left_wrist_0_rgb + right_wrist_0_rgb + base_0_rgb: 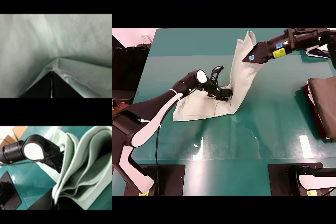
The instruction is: Fold the shirts.
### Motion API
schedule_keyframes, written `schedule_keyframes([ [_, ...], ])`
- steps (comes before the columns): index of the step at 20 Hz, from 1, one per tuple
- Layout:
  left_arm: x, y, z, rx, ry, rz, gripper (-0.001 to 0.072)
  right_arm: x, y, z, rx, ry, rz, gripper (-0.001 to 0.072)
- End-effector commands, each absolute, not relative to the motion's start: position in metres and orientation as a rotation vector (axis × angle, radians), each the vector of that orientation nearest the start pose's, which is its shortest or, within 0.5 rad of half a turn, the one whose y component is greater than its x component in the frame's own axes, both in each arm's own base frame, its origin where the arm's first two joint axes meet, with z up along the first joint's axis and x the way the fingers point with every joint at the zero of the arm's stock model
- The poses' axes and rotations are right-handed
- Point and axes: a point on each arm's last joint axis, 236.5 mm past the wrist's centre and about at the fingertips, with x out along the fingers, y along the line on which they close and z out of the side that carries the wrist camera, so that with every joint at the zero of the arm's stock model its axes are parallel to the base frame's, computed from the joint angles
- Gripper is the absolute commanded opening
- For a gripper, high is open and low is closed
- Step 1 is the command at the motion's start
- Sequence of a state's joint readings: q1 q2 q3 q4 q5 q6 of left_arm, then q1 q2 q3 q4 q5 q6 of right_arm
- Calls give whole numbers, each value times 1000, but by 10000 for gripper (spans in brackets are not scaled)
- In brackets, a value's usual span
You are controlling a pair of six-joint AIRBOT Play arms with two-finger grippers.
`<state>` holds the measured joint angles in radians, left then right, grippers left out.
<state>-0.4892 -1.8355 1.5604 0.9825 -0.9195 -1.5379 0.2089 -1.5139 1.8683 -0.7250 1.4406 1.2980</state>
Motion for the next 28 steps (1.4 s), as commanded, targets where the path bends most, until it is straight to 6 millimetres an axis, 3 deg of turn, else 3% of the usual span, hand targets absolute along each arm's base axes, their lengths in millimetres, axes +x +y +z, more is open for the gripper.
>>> schedule_keyframes([
  [1, 443, -316, -28, -246, 1230, -604, 21, 394, 282, 220, 181, 946, 1024, 13],
  [3, 463, -279, 11, -210, 1131, -555, 22, 393, 293, 222, 181, 928, 1034, 13],
  [7, 480, -176, 101, -152, 962, -402, 23, 396, 324, 231, 193, 852, 1053, 13],
  [10, 466, -97, 153, -71, 888, -263, 23, 396, 357, 214, 199, 861, 1083, 14],
  [13, 439, -41, 188, -33, 862, -147, 23, 396, 401, 180, 191, 880, 1116, 14],
  [16, 420, -17, 205, -46, 851, -98, 23, 387, 453, 141, 152, 892, 1174, 15],
  [19, 413, -18, 203, -53, 876, -103, 24, 376, 519, 113, 120, 833, 1236, 35],
  [21, 410, -20, 201, -59, 890, -111, 23, 359, 555, 98, 139, 821, 1274, 450],
  [22, 410, -20, 201, -58, 892, -111, 24, 350, 565, 94, 160, 823, 1289, 547],
  [24, 410, -20, 200, -57, 893, -111, 24, 344, 560, 91, 142, 827, 1281, 553],
  [25, 409, -20, 200, -57, 894, -111, 24, 346, 545, 92, 131, 853, 1263, 552],
  [28, 409, -20, 200, -57, 894, -111, 24, 348, 474, 80, 71, 1009, 1201, 552],
])
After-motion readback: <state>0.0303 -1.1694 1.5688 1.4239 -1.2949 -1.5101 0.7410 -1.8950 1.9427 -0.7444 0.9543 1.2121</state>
